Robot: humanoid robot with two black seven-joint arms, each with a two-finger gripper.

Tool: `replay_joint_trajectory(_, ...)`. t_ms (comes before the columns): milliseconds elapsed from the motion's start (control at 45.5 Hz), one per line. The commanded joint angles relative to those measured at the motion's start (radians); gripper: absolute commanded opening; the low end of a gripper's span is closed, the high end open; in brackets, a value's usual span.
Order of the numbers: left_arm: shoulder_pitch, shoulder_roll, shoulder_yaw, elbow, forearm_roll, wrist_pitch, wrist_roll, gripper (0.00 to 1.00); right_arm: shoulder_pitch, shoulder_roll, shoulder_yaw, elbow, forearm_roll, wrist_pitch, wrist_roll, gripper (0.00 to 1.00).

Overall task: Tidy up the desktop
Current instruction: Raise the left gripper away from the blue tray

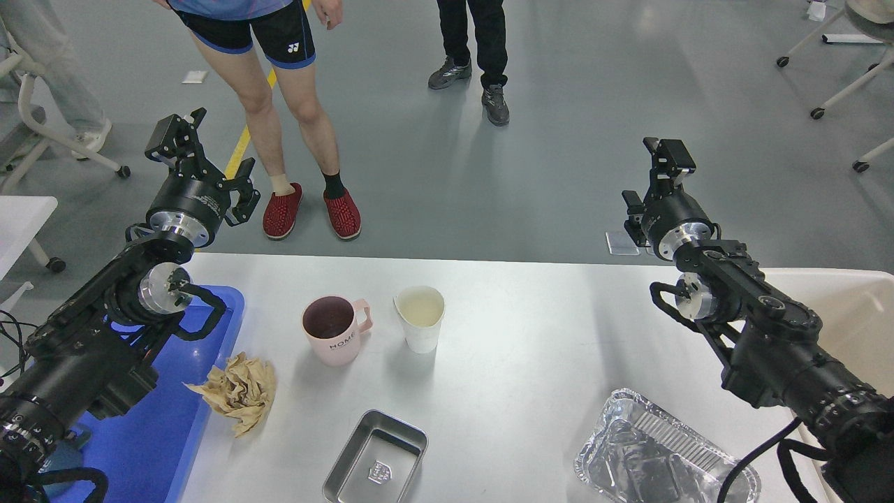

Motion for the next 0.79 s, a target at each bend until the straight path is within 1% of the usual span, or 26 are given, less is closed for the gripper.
replay_joint_trajectory(0, 0.003, -0.008, -0.002, -0.001, 0.000, -0.001, -0.004, 0.97, 0.008, 0.004, 0.000, 0.000, 0.000, -0.002, 0.000, 1.00)
replay_joint_trajectory(88, 0.003, -0.016, 0.000, 0.000, -0.003, -0.001, -0.021, 0.97, 0.008, 0.004, 0.000, 0.000, 0.000, -0.004, -0.001, 1.00)
replay_joint_trajectory(220, -0.011, -0.029, 0.002, 0.005, -0.006, 0.000, -0.024, 0.97, 0.002, 0.005, 0.000, 0.000, 0.000, -0.004, -0.001, 1.00)
replay_joint_trajectory(417, -0.031, -0.086, 0.003, 0.071, 0.000, 0.006, -0.056, 0.97, -0.003, 0.020, 0.000, 0.000, 0.000, -0.010, -0.001, 1.00)
replay_joint_trajectory(527, -0.025, -0.086, 0.003, 0.062, 0.003, -0.001, -0.062, 0.97, -0.001, 0.028, 0.000, 0.000, 0.000, -0.011, -0.001, 1.00)
replay_joint_trajectory(659, -0.023, -0.054, 0.020, 0.022, 0.003, 0.008, -0.038, 0.97, 0.000, 0.033, 0.000, -0.002, 0.000, -0.011, -0.001, 1.00)
replay_joint_trajectory(703, -0.023, -0.023, 0.026, -0.001, 0.003, 0.008, -0.018, 0.97, 0.000, 0.033, 0.000, -0.003, 0.000, -0.011, 0.000, 1.00)
replay_joint_trajectory(769, -0.023, 0.044, 0.052, -0.048, 0.003, 0.008, 0.029, 0.97, 0.000, 0.034, 0.000, -0.003, 0.000, -0.010, -0.001, 1.00)
